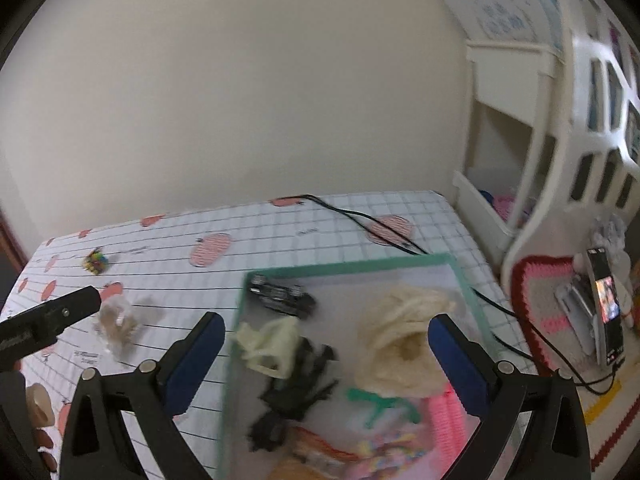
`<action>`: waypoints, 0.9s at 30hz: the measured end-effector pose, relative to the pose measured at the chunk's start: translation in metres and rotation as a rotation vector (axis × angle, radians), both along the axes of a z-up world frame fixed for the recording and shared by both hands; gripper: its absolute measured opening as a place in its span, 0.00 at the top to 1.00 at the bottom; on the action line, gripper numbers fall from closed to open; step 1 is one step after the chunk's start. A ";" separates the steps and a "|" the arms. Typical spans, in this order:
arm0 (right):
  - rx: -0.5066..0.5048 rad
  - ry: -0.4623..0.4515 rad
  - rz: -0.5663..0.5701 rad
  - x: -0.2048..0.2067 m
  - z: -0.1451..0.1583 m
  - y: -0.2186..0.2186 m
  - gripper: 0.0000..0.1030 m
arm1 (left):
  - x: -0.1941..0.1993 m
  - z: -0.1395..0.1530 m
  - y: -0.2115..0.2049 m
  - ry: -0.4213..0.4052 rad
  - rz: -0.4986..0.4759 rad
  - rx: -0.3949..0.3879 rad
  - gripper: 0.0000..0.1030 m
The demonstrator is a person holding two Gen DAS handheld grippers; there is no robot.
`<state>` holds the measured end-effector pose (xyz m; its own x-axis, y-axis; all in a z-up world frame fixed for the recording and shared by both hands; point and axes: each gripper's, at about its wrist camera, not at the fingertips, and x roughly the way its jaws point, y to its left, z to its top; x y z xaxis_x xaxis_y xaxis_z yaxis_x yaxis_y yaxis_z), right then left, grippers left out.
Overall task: Organize objects
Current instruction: 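Move both open tools to the cotton-swab bag and block toy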
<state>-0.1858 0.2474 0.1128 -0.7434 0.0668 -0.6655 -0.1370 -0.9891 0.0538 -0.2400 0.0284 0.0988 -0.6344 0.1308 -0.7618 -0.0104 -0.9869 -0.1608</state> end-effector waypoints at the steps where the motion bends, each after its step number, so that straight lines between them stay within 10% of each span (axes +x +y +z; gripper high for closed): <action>1: 0.001 0.002 0.012 -0.001 0.001 -0.007 0.00 | -0.001 0.001 -0.015 -0.005 0.027 -0.005 0.00; 20: -0.009 -0.103 0.310 -0.027 -0.041 -0.172 0.00 | -0.002 -0.011 -0.173 -0.076 0.322 0.040 0.00; 27: -0.087 -0.155 0.302 -0.054 -0.071 -0.191 0.00 | -0.034 -0.021 -0.205 -0.062 0.277 0.066 0.00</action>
<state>-0.2393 0.0565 0.0415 -0.6109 -0.2030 -0.7652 0.1483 -0.9788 0.1413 -0.2736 -0.1768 0.0782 -0.6051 0.0097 -0.7961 0.2702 -0.9381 -0.2168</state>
